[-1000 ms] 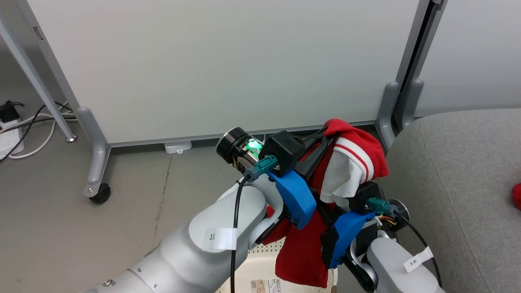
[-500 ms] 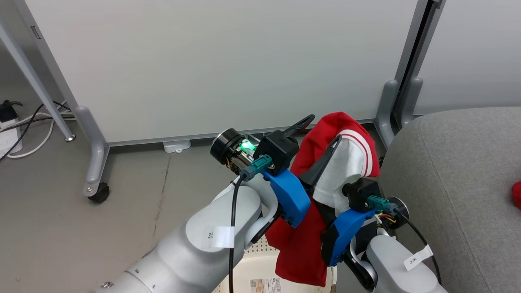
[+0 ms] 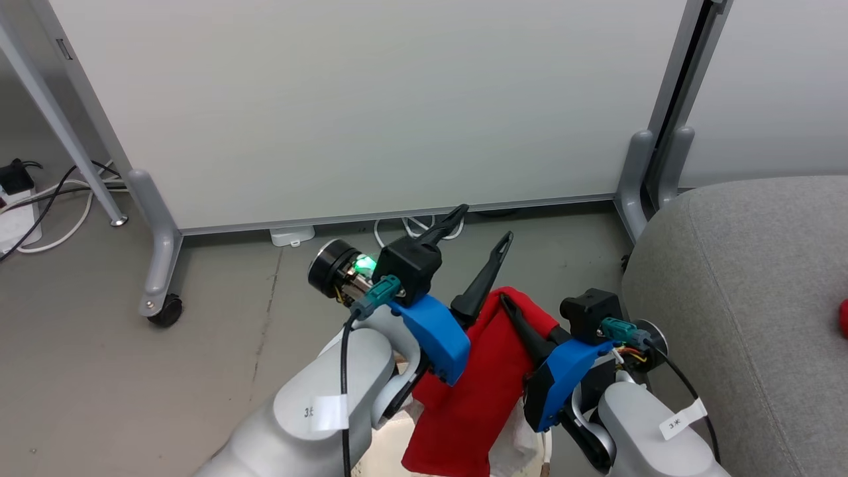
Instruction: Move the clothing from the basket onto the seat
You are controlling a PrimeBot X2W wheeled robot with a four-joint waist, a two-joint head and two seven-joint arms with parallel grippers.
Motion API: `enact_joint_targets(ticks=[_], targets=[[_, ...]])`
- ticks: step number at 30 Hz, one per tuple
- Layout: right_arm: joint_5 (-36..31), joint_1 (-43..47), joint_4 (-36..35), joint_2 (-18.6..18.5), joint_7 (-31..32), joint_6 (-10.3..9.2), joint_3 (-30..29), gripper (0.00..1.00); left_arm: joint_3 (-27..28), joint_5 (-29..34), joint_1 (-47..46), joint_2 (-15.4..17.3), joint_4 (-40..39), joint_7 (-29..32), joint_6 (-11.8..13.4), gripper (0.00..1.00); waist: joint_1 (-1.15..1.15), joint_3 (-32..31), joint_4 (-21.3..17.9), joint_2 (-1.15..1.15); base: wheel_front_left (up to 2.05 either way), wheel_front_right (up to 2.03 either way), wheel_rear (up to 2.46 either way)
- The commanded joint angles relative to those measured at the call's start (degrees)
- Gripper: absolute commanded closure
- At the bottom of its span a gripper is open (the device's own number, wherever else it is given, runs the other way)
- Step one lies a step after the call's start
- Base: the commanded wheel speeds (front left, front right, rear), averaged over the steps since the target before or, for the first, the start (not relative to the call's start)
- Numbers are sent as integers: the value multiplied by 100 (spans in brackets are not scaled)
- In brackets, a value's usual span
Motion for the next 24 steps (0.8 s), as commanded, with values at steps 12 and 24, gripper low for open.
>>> enact_joint_targets(ticks=[12, 24], targets=[[-113, -127, -69, -5, -66, 1, -138, 100, 1521, 871, 1771, 597, -1292, -22, 88, 0, 0, 89, -61, 0, 0, 0, 0], [-269, -59, -219, -5, -52, 1, -330, 100, 2706, 1453, 3125, 611, -1617, -21, -222, 0, 0, 156, -95, 0, 0, 0, 0]])
